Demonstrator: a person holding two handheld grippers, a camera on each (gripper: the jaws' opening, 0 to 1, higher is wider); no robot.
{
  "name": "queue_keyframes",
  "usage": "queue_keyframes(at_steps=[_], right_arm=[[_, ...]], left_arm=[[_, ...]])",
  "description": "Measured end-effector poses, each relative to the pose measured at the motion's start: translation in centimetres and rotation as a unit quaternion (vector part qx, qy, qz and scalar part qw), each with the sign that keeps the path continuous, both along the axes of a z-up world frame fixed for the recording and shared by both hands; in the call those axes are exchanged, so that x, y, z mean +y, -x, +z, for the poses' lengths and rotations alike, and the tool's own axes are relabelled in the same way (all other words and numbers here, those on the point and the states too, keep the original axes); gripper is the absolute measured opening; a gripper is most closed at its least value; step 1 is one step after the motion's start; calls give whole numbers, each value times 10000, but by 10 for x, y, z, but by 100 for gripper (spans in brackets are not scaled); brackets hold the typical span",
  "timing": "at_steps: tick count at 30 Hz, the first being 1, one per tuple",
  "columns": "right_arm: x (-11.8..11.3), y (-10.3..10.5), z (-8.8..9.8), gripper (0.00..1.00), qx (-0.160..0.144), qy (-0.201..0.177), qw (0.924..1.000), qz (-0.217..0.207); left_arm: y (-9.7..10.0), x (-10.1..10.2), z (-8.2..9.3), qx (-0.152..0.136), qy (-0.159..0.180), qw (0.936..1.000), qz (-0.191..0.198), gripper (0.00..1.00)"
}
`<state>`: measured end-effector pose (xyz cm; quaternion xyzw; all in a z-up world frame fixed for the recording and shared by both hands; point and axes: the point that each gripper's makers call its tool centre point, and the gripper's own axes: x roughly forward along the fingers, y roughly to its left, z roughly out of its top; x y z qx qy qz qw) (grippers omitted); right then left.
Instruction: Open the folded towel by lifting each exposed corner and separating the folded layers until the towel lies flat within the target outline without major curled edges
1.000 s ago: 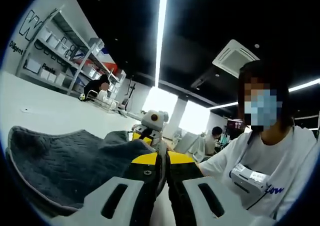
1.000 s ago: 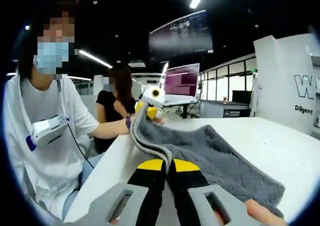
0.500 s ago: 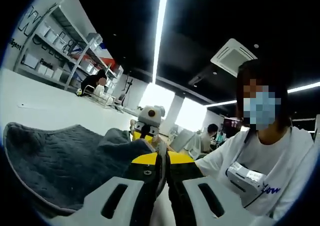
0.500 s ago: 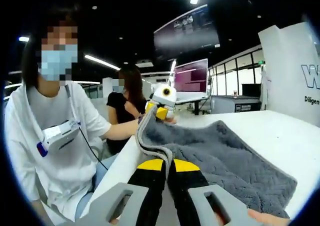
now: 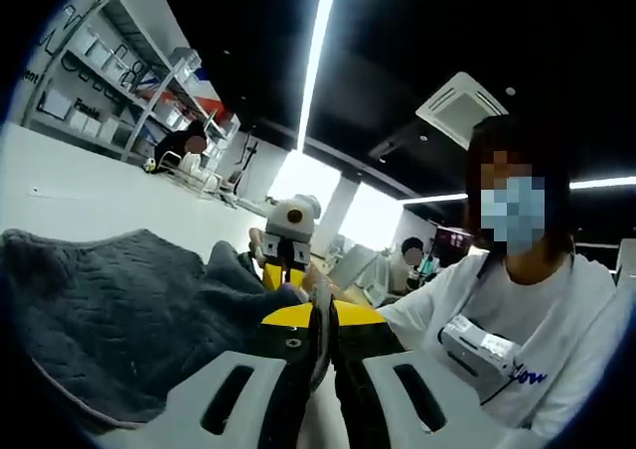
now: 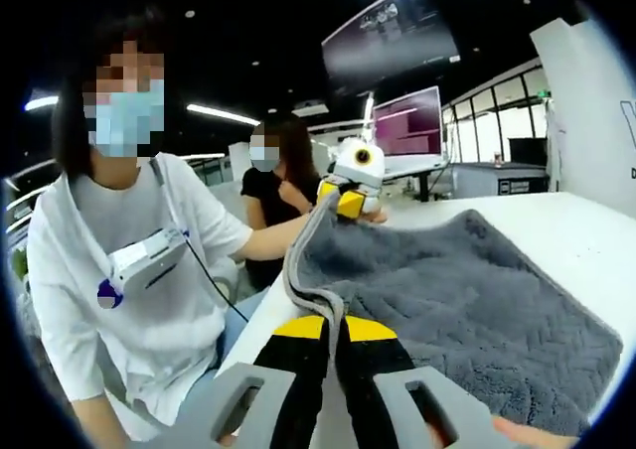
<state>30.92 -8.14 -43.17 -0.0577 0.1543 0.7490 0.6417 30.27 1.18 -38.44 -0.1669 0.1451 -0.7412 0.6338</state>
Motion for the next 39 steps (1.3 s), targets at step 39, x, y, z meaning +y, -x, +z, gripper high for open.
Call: queue_keyframes(at_steps=[39], right_arm=[[-4,21,-36,3,292,846,9936,683]], left_arm=[[34,-20,-50,137,-1068,9903,-879,5]])
